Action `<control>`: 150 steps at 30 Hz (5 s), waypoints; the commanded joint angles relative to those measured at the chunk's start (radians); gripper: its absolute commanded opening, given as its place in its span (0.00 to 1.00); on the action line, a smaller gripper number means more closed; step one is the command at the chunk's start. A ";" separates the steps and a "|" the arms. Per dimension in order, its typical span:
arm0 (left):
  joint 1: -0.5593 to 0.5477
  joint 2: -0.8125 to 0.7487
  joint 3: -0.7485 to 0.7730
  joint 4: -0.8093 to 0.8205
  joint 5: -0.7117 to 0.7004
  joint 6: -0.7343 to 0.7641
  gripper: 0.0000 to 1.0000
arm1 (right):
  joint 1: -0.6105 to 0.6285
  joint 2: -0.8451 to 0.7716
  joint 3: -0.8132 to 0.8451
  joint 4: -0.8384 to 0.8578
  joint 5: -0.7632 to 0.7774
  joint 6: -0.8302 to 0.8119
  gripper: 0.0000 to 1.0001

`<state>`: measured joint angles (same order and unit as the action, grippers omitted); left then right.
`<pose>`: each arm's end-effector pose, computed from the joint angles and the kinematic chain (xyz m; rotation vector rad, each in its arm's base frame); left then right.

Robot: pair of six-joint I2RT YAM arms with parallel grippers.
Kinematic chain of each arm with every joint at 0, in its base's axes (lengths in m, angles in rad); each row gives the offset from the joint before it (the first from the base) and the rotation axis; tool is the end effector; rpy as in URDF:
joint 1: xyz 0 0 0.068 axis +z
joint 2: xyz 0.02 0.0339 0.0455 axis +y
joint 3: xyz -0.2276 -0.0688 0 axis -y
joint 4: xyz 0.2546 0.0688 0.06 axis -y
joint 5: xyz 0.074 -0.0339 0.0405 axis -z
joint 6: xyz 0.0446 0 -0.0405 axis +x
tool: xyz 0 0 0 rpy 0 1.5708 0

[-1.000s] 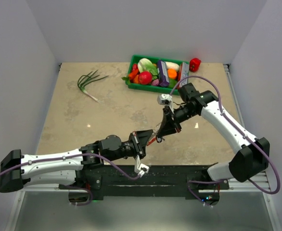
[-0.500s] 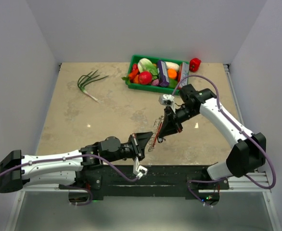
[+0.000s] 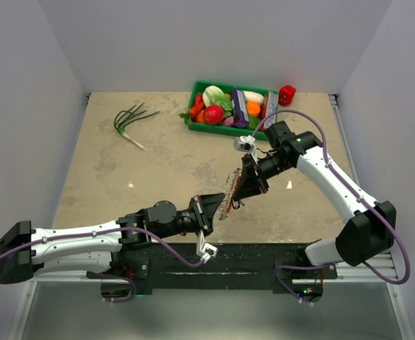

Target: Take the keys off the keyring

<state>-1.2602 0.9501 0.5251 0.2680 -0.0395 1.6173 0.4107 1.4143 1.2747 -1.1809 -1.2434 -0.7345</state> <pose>0.0816 -0.2484 0.2298 1.7176 0.2577 0.2972 0.2278 0.1453 0.2767 -1.3974 1.7913 1.5541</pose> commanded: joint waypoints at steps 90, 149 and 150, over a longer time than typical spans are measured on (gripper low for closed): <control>0.378 0.392 0.780 -0.501 0.589 -1.240 0.49 | -0.191 -0.232 0.014 0.515 0.137 0.412 0.00; 0.308 0.602 0.977 -0.451 0.259 -1.346 0.00 | -0.191 -0.413 -0.129 0.704 0.243 0.603 0.00; 0.308 0.599 0.977 -0.452 0.256 -1.346 0.00 | -0.190 -0.413 -0.127 0.699 0.246 0.597 0.00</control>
<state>-0.9577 1.5387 1.4479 -0.2722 0.2932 0.2718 0.1967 1.0309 1.1442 -0.4747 -0.9123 -0.1581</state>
